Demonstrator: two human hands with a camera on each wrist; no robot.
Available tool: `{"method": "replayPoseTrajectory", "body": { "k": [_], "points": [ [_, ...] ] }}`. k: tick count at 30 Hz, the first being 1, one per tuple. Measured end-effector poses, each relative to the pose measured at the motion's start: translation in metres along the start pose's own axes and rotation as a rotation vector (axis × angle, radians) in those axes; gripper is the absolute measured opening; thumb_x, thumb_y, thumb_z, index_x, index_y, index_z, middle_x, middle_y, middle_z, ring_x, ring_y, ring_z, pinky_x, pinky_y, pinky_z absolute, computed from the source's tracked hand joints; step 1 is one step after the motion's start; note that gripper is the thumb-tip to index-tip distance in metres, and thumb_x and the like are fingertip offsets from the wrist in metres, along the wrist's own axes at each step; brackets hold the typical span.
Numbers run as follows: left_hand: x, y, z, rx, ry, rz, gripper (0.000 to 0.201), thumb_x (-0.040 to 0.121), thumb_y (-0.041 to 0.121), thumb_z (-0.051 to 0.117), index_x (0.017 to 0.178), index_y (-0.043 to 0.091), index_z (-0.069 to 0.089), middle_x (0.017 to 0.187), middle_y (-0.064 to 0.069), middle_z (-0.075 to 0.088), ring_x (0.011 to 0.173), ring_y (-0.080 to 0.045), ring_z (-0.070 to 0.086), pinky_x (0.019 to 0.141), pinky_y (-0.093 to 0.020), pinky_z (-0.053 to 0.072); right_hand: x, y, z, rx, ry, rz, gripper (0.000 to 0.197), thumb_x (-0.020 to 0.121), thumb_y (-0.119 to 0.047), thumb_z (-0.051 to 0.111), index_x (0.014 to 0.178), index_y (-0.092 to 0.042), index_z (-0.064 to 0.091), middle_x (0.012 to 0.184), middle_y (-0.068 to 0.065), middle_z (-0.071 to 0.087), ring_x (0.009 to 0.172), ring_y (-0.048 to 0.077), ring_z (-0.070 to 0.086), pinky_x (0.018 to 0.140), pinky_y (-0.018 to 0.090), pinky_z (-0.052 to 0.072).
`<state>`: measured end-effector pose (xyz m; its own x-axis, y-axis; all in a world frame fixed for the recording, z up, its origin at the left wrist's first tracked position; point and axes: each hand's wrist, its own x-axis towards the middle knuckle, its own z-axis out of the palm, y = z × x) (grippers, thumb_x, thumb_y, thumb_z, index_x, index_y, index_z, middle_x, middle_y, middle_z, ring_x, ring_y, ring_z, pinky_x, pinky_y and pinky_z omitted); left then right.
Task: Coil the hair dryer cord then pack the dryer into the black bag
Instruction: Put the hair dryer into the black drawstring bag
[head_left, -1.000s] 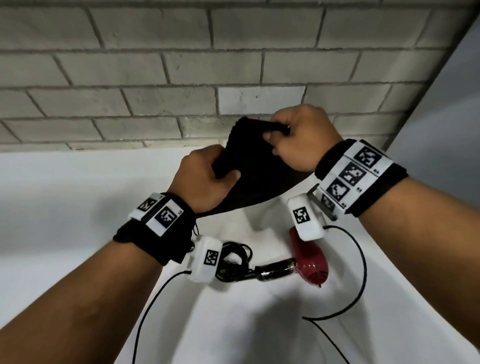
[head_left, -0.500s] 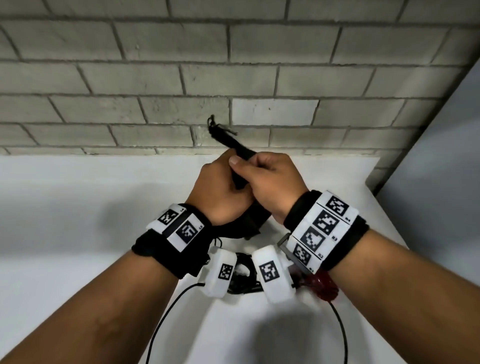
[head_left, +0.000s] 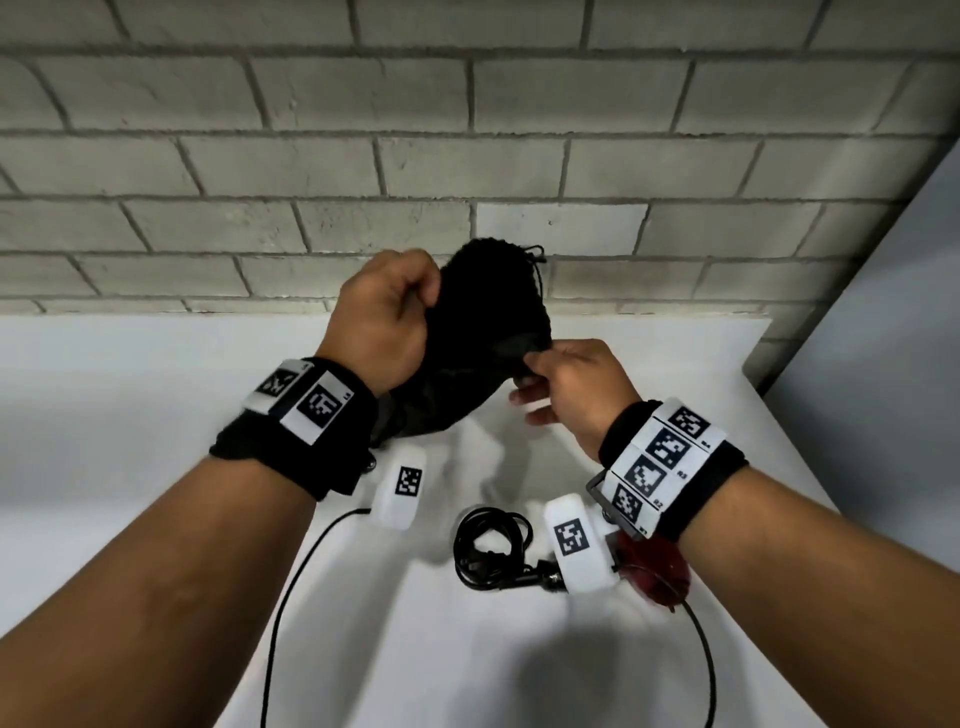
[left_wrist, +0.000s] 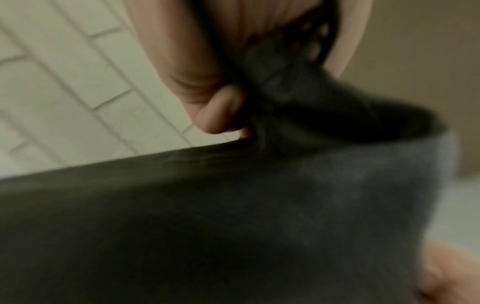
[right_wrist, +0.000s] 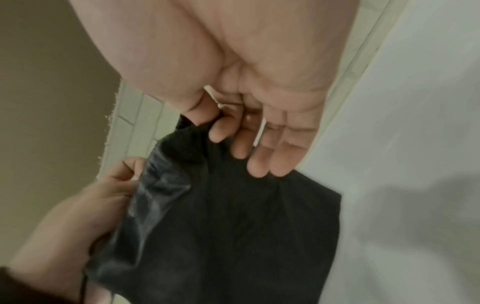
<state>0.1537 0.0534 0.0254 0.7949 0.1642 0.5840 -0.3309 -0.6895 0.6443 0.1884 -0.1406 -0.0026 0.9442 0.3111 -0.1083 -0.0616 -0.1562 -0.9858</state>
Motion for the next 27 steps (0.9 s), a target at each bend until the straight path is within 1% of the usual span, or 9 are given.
{"method": "replayPoseTrajectory", "body": {
  "k": [2, 5, 7, 9, 14, 17, 19, 22, 27],
  "points": [
    [0.007, 0.000, -0.003, 0.244, -0.104, 0.104, 0.034, 0.067, -0.004, 0.039, 0.071, 0.009, 0.071, 0.087, -0.012, 0.058, 0.080, -0.028, 0.057, 0.074, -0.027, 0.043, 0.001, 0.011, -0.003, -0.103, 0.025, 0.028, 0.019, 0.086, -0.009, 0.053, 0.071, -0.005, 0.064, 0.067, 0.013, 0.061, 0.062, 0.026, 0.061, 0.053, 0.032, 0.043],
    [0.015, -0.001, 0.001, 0.511, -0.356, 0.009, 0.039, 0.078, -0.002, 0.051, 0.106, 0.010, 0.074, 0.112, -0.018, 0.059, 0.101, -0.035, 0.058, 0.087, -0.031, 0.046, 0.005, 0.033, -0.006, -0.281, 0.059, 0.042, 0.027, 0.076, -0.020, 0.056, 0.059, 0.001, 0.059, 0.069, 0.030, 0.065, 0.063, 0.043, 0.062, 0.052, 0.036, 0.043],
    [0.014, 0.000, 0.006, 0.510, -0.456, -0.036, 0.042, 0.078, 0.000, 0.051, 0.116, 0.007, 0.067, 0.119, -0.015, 0.058, 0.108, -0.032, 0.056, 0.092, -0.029, 0.043, 0.005, 0.043, -0.006, -0.390, 0.069, 0.043, 0.043, 0.075, -0.036, 0.056, 0.067, 0.007, 0.059, 0.077, 0.030, 0.068, 0.069, 0.043, 0.067, 0.059, 0.043, 0.052],
    [0.008, 0.005, 0.010, 0.421, -0.502, -0.023, 0.049, 0.072, 0.005, 0.051, 0.120, 0.006, 0.064, 0.124, -0.011, 0.056, 0.112, -0.028, 0.055, 0.094, -0.023, 0.039, 0.002, 0.049, -0.008, -0.520, 0.060, 0.051, 0.052, 0.084, -0.049, 0.054, 0.068, 0.001, 0.060, 0.073, 0.023, 0.070, 0.071, 0.038, 0.068, 0.067, 0.041, 0.056],
    [0.000, 0.002, 0.016, 0.311, -0.607, -0.065, 0.058, 0.067, 0.013, 0.055, 0.126, 0.011, 0.059, 0.132, -0.004, 0.052, 0.120, -0.019, 0.050, 0.097, -0.016, 0.031, -0.040, 0.056, -0.016, -0.821, -0.049, 0.025, 0.041, 0.081, -0.058, 0.055, 0.095, -0.020, 0.047, 0.079, 0.000, 0.059, 0.071, 0.021, 0.057, 0.065, 0.032, 0.041],
    [0.001, -0.004, 0.018, 0.338, -0.624, -0.098, 0.061, 0.063, 0.020, 0.050, 0.123, 0.012, 0.061, 0.131, -0.004, 0.053, 0.119, -0.021, 0.051, 0.097, -0.019, 0.033, -0.088, 0.064, -0.014, -1.129, -0.332, -0.014, 0.065, 0.072, -0.072, 0.048, 0.130, -0.046, 0.034, 0.115, -0.002, 0.053, 0.101, 0.023, 0.060, 0.099, 0.037, 0.039],
    [0.004, -0.005, 0.019, 0.371, -0.624, -0.135, 0.059, 0.063, 0.020, 0.049, 0.120, 0.011, 0.061, 0.129, -0.005, 0.053, 0.117, -0.022, 0.051, 0.095, -0.020, 0.034, -0.106, 0.072, -0.011, -1.226, -0.481, 0.083, 0.085, 0.068, -0.081, 0.042, 0.143, -0.053, 0.015, 0.136, 0.000, 0.036, 0.115, 0.028, 0.055, 0.106, 0.040, 0.038],
    [0.006, -0.006, 0.021, 0.411, -0.637, -0.171, 0.053, 0.063, 0.018, 0.051, 0.113, 0.009, 0.062, 0.124, -0.005, 0.054, 0.112, -0.024, 0.053, 0.094, -0.026, 0.040, -0.111, 0.086, 0.001, -1.298, -0.519, 0.157, 0.091, 0.065, -0.090, 0.030, 0.145, -0.051, 0.010, 0.149, 0.002, 0.022, 0.123, 0.035, 0.051, 0.103, 0.046, 0.042],
    [0.000, -0.008, 0.026, 0.410, -0.662, -0.195, 0.043, 0.066, 0.010, 0.057, 0.109, 0.007, 0.063, 0.126, -0.002, 0.053, 0.109, -0.022, 0.055, 0.088, -0.024, 0.040, -0.100, 0.102, 0.011, -1.262, -0.460, 0.220, 0.084, 0.062, -0.093, 0.018, 0.137, -0.056, 0.027, 0.146, 0.000, 0.033, 0.127, 0.041, 0.041, 0.098, 0.053, 0.041]
  ]
}}
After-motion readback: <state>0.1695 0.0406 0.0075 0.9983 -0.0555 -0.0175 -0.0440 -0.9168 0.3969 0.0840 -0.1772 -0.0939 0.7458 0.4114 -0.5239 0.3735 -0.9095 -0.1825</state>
